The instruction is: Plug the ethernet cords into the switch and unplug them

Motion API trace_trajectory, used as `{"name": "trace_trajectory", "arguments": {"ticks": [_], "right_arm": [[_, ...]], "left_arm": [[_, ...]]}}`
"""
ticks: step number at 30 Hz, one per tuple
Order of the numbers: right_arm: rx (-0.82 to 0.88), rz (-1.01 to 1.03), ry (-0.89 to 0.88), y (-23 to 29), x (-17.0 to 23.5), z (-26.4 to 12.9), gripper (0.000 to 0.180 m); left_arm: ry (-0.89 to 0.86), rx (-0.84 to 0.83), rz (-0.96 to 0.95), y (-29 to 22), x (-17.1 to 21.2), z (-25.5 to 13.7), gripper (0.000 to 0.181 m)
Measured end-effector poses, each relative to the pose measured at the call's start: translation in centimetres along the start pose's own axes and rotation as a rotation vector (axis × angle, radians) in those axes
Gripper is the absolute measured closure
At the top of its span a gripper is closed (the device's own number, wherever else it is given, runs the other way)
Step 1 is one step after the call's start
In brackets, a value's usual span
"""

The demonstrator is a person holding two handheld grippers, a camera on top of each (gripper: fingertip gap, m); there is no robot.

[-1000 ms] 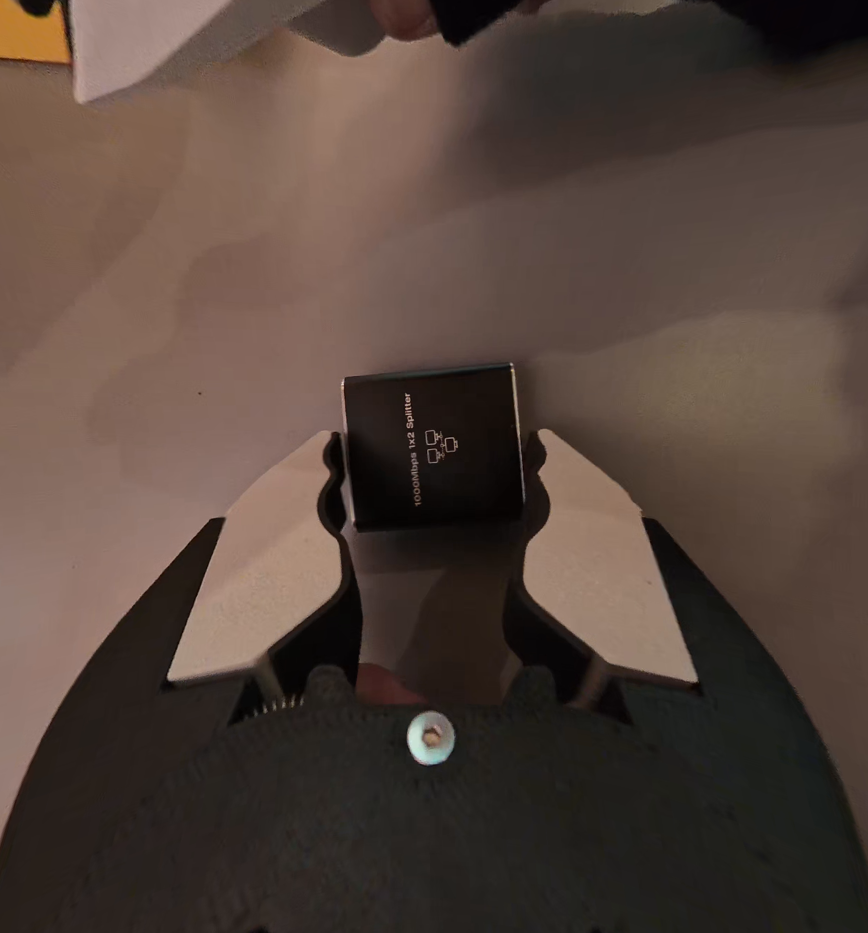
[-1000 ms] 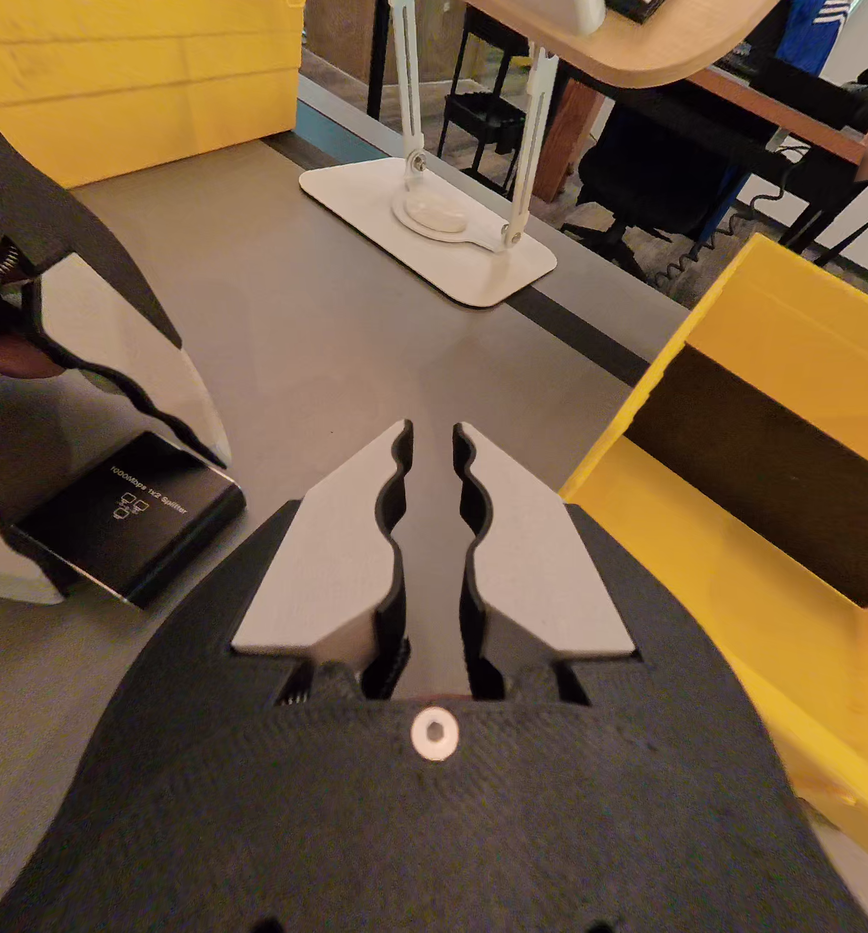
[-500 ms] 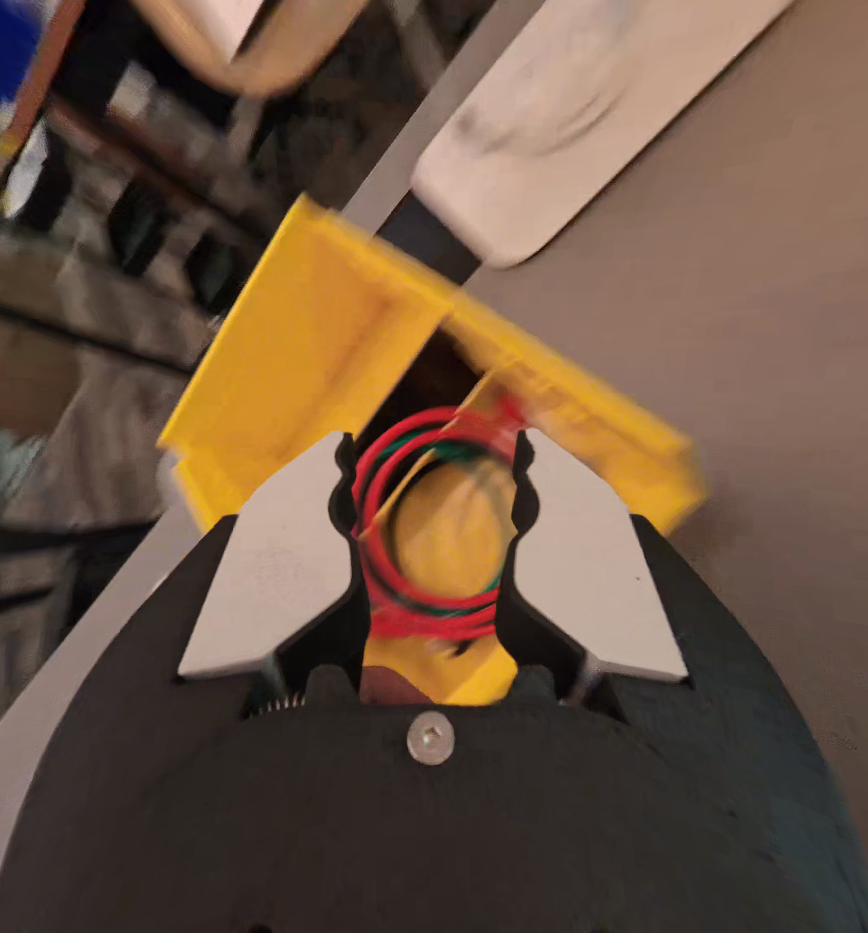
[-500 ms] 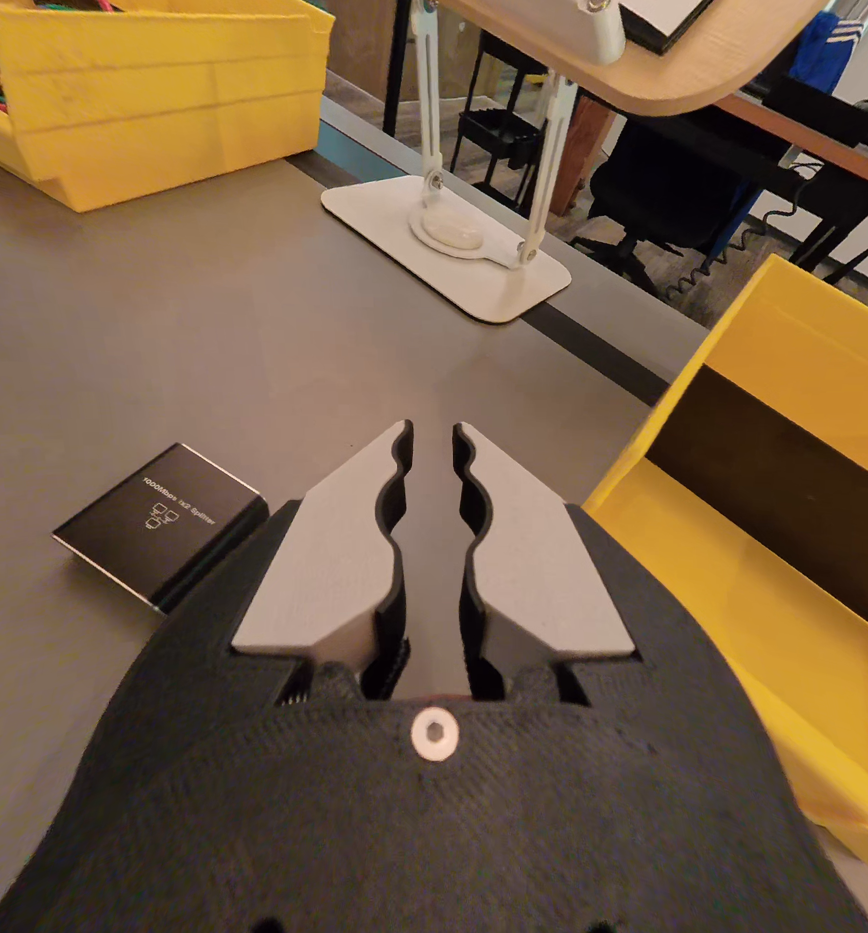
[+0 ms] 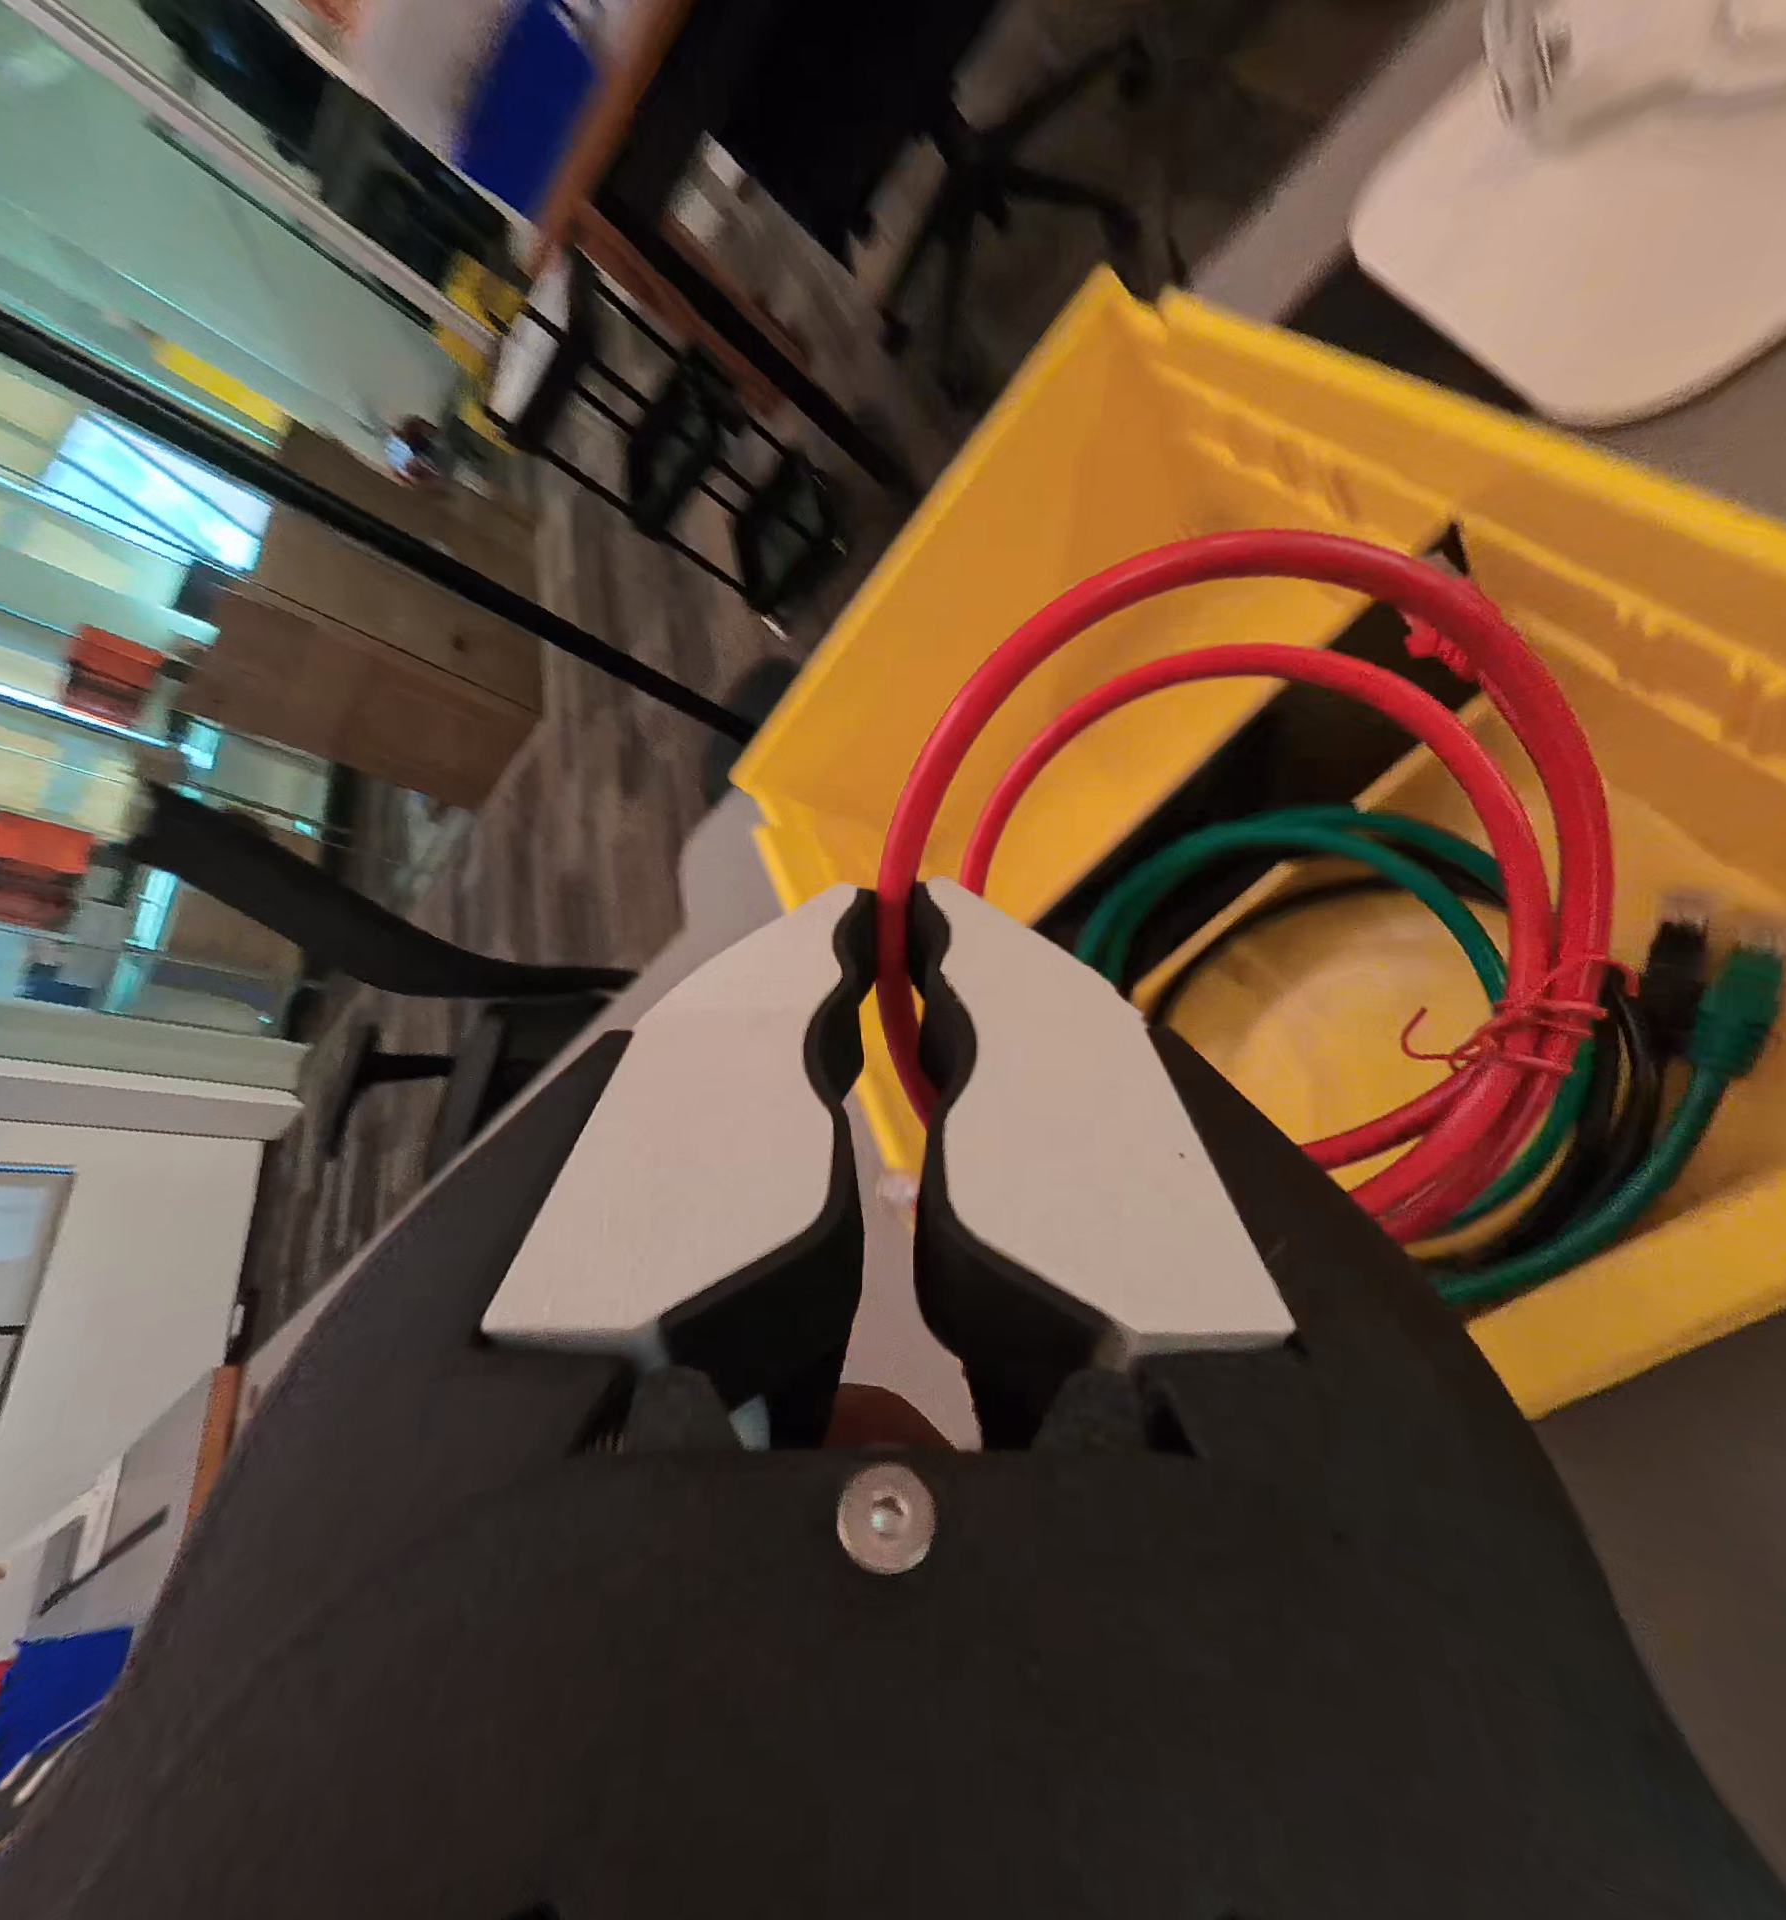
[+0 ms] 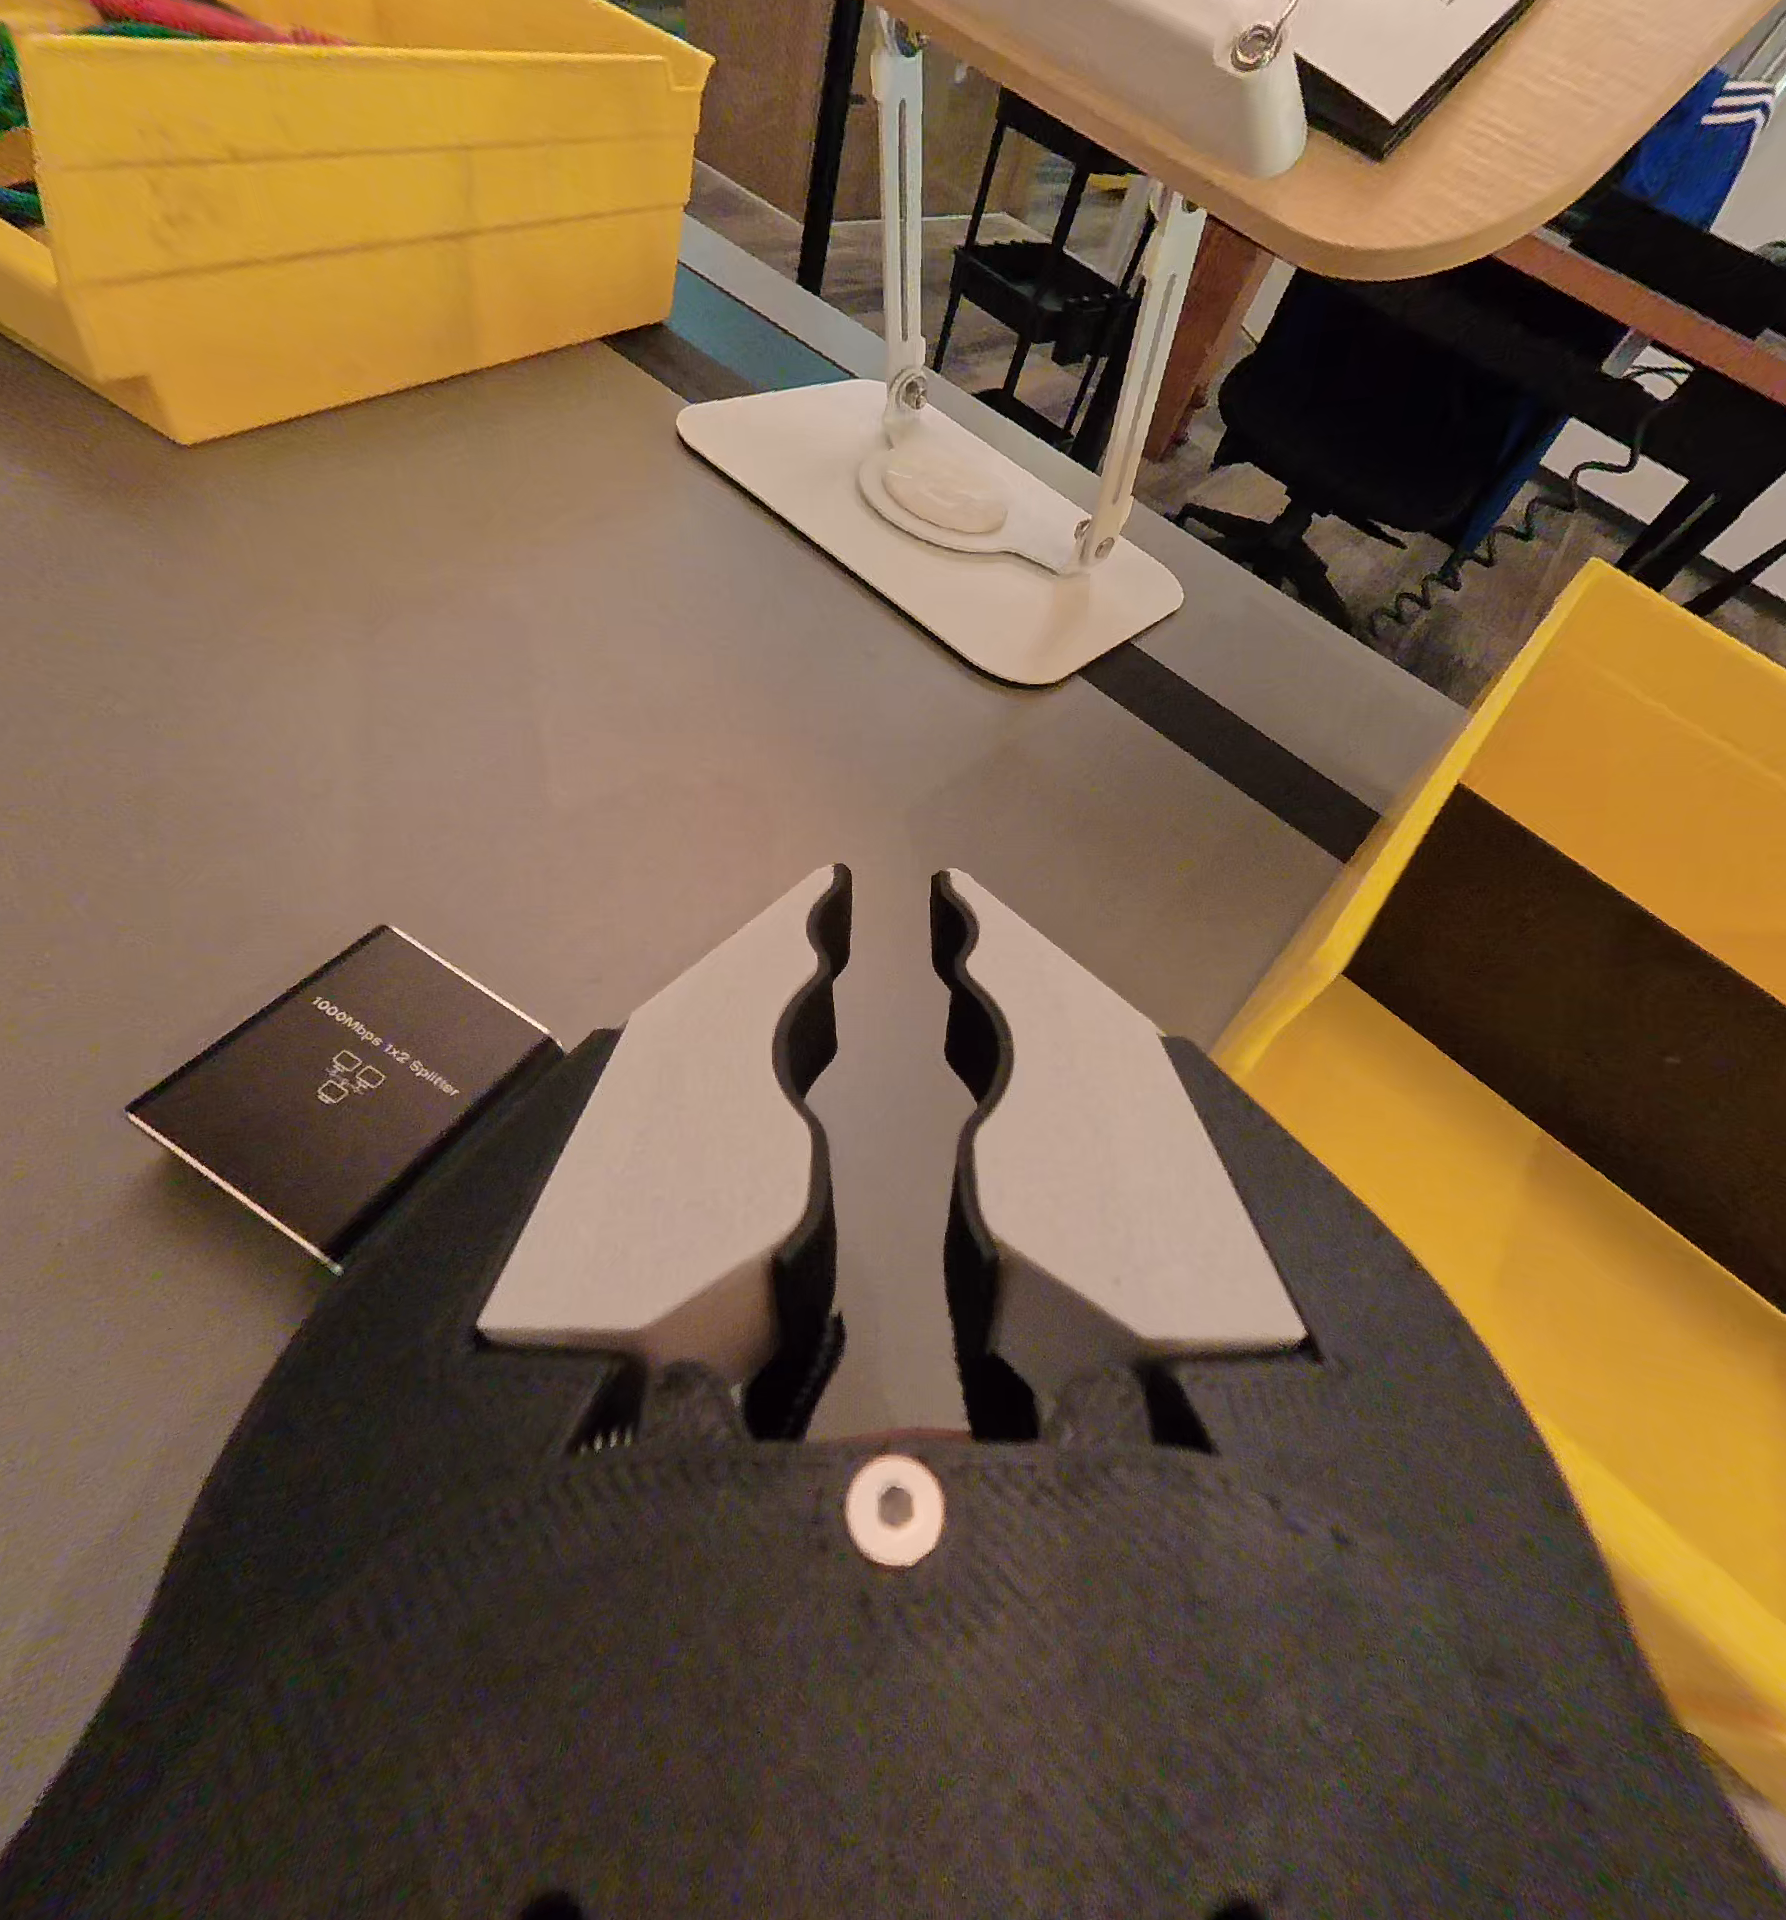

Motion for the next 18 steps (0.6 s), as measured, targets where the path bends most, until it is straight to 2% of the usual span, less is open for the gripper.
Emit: {"name": "trace_trajectory", "arguments": {"ticks": [6, 9, 13, 18], "right_arm": [[-0.023, -0.003, -0.061, 0.6, -1.5, -0.5, 0.161], [-0.109, 0.082, -0.147, 1.4, -3.7, -1.3, 0.145], [-0.316, 0.296, -0.296, 3.4, -7.4, -2.6, 0.138], [-0.507, 0.621, -0.492, 3.8, -10.3, -4.2, 0.133]], "left_arm": [[-0.224, -0.142, -0.03, 3.0, -5.3, -6.2, 0.175], [-0.35, -0.156, -0.06, 1.9, -8.5, -9.6, 0.176], [-0.498, -0.097, -0.1, -3.2, -12.2, -13.1, 0.176], [-0.605, 0.04, -0.155, -12.3, -14.9, -14.7, 0.176]]}}
Point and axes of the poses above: each gripper's, where its closed fingertips meet, z out along the fingers, x out of its underside, y = z × x across the jaws, the point moved 4 cm from there along -z, back along the fingers, and after that the axes turned 5 degrees about -z, right-handed, at the moved point
